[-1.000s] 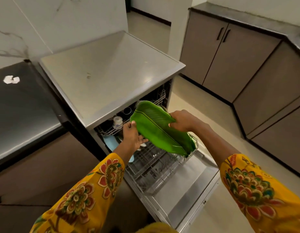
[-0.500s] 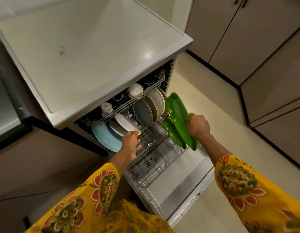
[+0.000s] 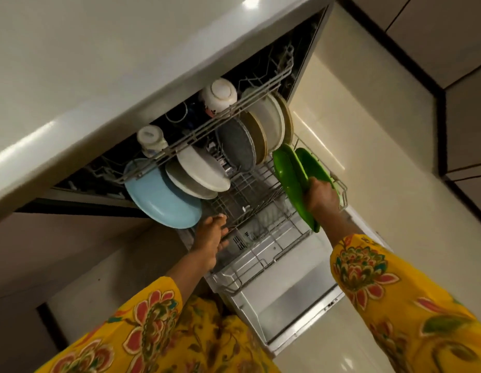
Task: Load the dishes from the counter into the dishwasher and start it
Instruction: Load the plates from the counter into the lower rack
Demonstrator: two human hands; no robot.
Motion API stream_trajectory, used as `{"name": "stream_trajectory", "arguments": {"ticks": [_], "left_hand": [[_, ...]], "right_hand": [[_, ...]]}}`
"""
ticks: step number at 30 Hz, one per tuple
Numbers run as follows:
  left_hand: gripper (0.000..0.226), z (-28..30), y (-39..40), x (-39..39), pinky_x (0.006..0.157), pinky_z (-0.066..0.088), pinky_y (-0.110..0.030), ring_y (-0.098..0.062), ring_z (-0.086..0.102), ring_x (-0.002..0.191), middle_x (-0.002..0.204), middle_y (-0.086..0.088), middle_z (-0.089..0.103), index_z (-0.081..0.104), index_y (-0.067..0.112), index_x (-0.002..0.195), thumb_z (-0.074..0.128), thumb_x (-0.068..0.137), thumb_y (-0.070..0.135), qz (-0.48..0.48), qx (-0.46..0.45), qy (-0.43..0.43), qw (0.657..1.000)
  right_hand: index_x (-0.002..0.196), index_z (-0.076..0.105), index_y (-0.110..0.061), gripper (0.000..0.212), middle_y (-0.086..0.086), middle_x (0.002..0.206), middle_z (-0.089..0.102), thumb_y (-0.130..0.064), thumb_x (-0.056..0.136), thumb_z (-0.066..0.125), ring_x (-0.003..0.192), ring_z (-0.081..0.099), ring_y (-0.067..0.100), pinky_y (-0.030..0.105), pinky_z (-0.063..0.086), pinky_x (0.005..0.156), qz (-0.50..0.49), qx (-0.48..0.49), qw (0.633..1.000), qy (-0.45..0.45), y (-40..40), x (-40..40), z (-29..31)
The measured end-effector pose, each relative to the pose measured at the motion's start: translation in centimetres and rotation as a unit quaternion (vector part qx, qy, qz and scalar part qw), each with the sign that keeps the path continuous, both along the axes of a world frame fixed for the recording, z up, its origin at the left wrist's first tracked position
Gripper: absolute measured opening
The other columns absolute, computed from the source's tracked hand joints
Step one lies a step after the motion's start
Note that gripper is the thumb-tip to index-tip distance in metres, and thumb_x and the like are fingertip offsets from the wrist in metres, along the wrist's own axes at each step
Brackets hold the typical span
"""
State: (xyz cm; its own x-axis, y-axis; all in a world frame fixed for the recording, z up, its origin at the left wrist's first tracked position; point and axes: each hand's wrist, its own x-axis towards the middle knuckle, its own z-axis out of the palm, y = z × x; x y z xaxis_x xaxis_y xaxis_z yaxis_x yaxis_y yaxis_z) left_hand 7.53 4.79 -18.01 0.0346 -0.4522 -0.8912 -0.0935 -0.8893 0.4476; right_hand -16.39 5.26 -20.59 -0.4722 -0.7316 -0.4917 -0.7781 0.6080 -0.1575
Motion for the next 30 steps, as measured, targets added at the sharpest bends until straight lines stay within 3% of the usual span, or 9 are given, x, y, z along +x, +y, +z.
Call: {"name": "stream_trajectory", "arguments": {"ticks": [2,6,12,15,21,25,30], "left_hand": [[0.023,-1.1,-0.2,0.1,0.078,0.047,-0.034,-0.019,0.052,0.109,0.119,-0.003,0.055,0.054,0.014,0.12,0.046,0.099,0.02,0.003,0.012,-0.003,1.0],[0.025,-3.0,-0.6,0.0,0.084,0.044,-0.036,-0.022,0.051,0.117,0.122,-0.003,0.053,0.052,0.012,0.123,0.045,0.099,0.019,-0.002,0.023,-0.01,1.0],[0.018,-5.2,-0.9,-0.1,0.076,0.048,-0.03,-0.018,0.052,0.108,0.119,-0.002,0.054,0.055,0.015,0.114,0.044,0.1,0.02,-0.022,0.028,-0.015,0.999],[0.019,-6.0,-0.9,0.1,0.078,0.049,-0.031,-0.017,0.052,0.106,0.115,-0.001,0.054,0.055,0.015,0.115,0.045,0.099,0.02,-0.02,0.028,-0.019,0.999],[0.015,-6.9,-0.4,1.3,0.087,0.045,-0.037,-0.018,0.052,0.108,0.115,-0.002,0.054,0.055,0.016,0.109,0.044,0.099,0.018,-0.018,0.039,-0.022,0.999],[0.014,-7.3,0.0,2.0,0.088,0.044,-0.037,-0.019,0.052,0.111,0.118,-0.001,0.054,0.054,0.016,0.109,0.043,0.1,0.016,-0.012,0.043,-0.02,0.999],[0.014,-7.1,0.6,2.3,0.087,0.044,-0.037,-0.019,0.052,0.112,0.118,0.0,0.054,0.055,0.017,0.107,0.044,0.1,0.018,-0.017,0.043,-0.016,0.999]], "right_hand": [[0.116,0.055,-0.007,0.025,0.019,0.106,0.06,-0.015,0.093,0.051,0.096,0.061,0.036,0.044,0.052,0.078,0.017,0.019,1.0,0.004,-0.1,0.1,-2.0],[0.113,0.054,-0.009,0.021,0.019,0.102,0.06,-0.013,0.093,0.048,0.091,0.06,0.036,0.043,0.053,0.074,0.043,0.033,0.998,0.013,0.0,0.0,-5.1],[0.104,0.052,-0.006,0.014,0.015,0.087,0.056,-0.009,0.095,0.043,0.082,0.06,0.034,0.042,0.054,0.067,0.056,0.037,0.998,0.018,0.0,-0.5,-8.1],[0.102,0.053,-0.004,0.013,0.01,0.079,0.048,-0.009,0.096,0.042,0.073,0.056,0.031,0.045,0.055,0.068,0.061,0.027,0.998,0.014,-0.7,-0.5,-9.3],[0.116,0.05,-0.003,0.023,0.021,0.103,0.06,-0.007,0.095,0.04,0.094,0.061,0.04,0.047,0.053,0.078,0.067,0.065,0.996,0.001,-1.0,-0.2,-11.2],[0.121,0.046,-0.004,0.026,0.022,0.105,0.058,-0.008,0.097,0.037,0.096,0.06,0.041,0.047,0.052,0.079,0.067,0.067,0.995,0.007,-0.7,0.0,-12.0],[0.119,0.05,0.001,0.028,0.027,0.11,0.06,-0.006,0.094,0.042,0.103,0.059,0.042,0.045,0.049,0.086,0.012,0.106,0.993,-0.05,-0.2,-0.1,-12.1]]}}
